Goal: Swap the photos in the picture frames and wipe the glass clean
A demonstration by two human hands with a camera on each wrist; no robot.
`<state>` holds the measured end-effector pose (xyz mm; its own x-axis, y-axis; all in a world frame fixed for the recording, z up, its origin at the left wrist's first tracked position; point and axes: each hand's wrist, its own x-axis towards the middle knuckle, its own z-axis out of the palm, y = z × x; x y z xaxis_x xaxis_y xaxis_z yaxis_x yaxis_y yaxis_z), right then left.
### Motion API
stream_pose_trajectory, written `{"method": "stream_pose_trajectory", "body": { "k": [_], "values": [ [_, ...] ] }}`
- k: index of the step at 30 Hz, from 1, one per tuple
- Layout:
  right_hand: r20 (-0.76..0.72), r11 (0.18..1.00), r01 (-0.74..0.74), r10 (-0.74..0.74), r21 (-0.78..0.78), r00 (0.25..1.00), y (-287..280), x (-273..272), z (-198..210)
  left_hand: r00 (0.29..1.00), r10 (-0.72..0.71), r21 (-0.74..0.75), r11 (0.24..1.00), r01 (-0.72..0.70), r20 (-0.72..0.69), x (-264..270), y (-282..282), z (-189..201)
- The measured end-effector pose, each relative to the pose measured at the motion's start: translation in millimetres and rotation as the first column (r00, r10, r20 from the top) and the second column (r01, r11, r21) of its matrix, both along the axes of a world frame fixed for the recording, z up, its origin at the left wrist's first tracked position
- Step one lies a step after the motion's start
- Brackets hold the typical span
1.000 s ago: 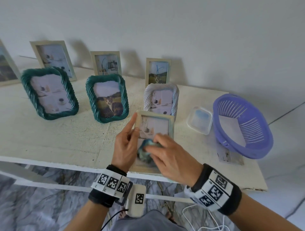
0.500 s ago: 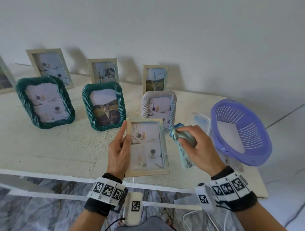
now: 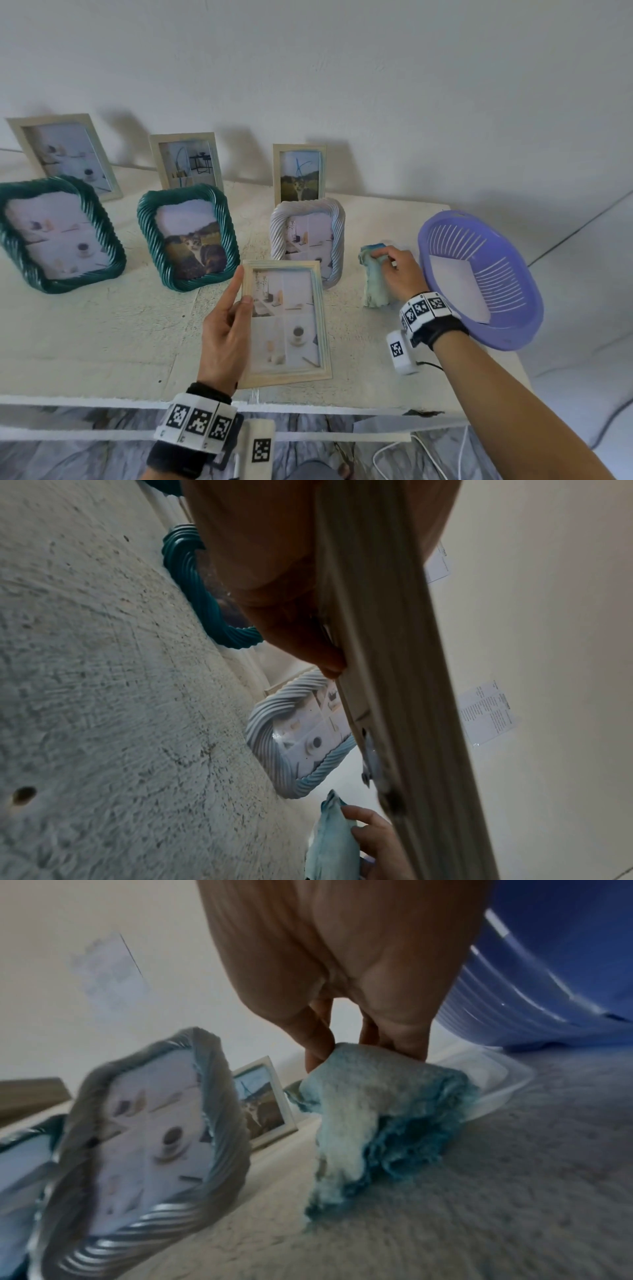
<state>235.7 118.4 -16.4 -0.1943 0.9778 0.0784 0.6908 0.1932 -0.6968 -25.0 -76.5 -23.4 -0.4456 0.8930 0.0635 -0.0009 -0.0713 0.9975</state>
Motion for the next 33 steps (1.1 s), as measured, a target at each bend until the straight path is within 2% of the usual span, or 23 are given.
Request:
{"method": "stream_pose_trajectory", "body": {
  "k": [4,7,10,14,17,22,25,29,33],
  "values": [
    [0.266,0.995,0.07,-0.048,-0.076,0.963,10.2,-2.7,-13.9,1.0,0.0,-0.012,1.0,0.0,-0.012,-1.9,1.5,-6.1],
    [0.461,0.999,0.037,-0.024,-0.02,0.887,8.2,-9.7,-12.2,1.0,-0.001,-0.023,1.0,0.001,-0.019,-3.3,1.9,-9.1],
    [0.531,0.999,0.026,-0.036,0.026,0.846,6.6,-15.0,-14.4,1.0,0.004,-0.038,0.999,-0.004,-0.024,-4.8,1.8,-10.8],
    [0.599,0.992,0.123,-0.112,0.023,0.793,2.7,-15.2,-18.5,0.997,0.023,-0.037,0.999,-0.026,-0.07,-5.2,0.1,-6.5],
    [0.579,0.982,0.184,-0.121,-0.051,0.806,5.4,-12.1,-20.7,0.996,0.023,-0.053,0.998,-0.027,-0.083,-6.5,-0.7,-5.5],
    [0.486,0.986,0.132,-0.066,-0.101,0.871,0.5,-11.1,-13.7,0.998,0.019,-0.062,0.998,-0.023,-0.052,-5.8,1.3,-4.1],
    [0.475,0.979,0.107,-0.012,-0.173,0.88,-6.7,-11.1,-4.8,0.999,0.012,-0.055,0.998,-0.014,-0.046,-1.3,2.9,-0.1],
    [0.423,0.955,0.182,-0.068,-0.236,0.904,4.6,-12.3,6.0,1.0,-0.014,-0.06,0.998,0.013,-0.009,0.0,4.8,0.2],
    [0.441,0.935,0.146,0.012,-0.324,0.897,13.3,-10.2,11.7,1.0,-0.027,-0.065,0.997,0.028,0.008,0.7,4.6,-0.3]
  ]
}}
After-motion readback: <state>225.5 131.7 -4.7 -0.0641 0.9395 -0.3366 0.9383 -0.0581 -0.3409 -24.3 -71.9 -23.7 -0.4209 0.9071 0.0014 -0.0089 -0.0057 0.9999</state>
